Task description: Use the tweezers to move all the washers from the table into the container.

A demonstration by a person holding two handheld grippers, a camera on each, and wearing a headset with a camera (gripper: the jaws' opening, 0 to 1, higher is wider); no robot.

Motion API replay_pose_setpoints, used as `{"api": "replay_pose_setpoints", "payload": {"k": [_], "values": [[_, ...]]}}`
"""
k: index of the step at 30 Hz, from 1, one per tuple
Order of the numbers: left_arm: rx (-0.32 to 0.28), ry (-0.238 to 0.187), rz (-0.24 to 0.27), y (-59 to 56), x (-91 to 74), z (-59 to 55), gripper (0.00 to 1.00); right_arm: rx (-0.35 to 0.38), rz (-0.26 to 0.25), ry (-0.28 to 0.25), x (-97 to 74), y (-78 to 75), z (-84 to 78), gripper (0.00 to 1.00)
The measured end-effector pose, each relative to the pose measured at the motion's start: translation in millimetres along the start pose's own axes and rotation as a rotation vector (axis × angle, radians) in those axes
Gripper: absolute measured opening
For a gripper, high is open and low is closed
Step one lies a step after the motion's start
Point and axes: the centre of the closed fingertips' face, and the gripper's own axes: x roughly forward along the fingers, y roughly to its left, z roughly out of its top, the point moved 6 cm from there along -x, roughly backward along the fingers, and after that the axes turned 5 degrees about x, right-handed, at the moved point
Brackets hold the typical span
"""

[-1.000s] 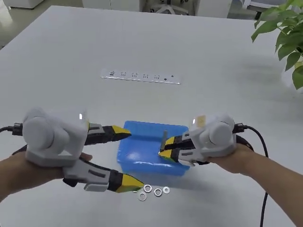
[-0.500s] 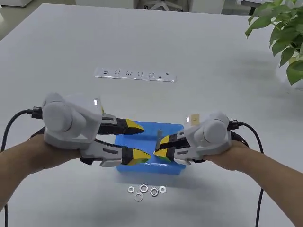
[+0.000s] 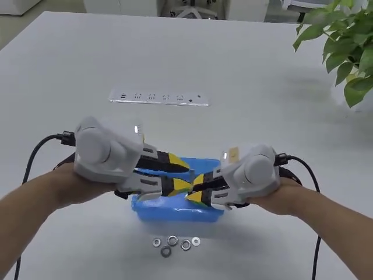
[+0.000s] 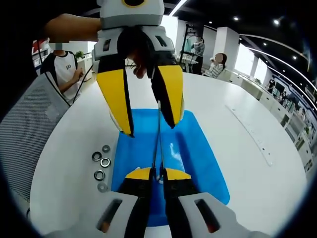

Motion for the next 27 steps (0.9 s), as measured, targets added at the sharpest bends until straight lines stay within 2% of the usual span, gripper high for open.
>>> {"api": "replay_pose_setpoints", "payload": {"k": [6,9,15,27], "values": [[0.021,-0.004,-0.009,1.5,3.5,3.9,0.07,-0.009,0.007,0.002,0.4,0.2,-0.3,0.09],[0.037,-0.001,-0.011,-0.8,3.9,6.6,0.06,-0.014,0.006,0.002,0.1,-0.1,0.0,0.10],[0.019,-0.004,-0.021,-4.3,4.6,9.9,0.05,-0.020,0.004,0.005,-0.8,-0.5,-0.6,0.10],[0.010,0.002,-0.023,0.8,4.2,6.1,0.04,-0.009,-0.003,-0.007,-4.1,-1.0,2.8,0.15]]}}
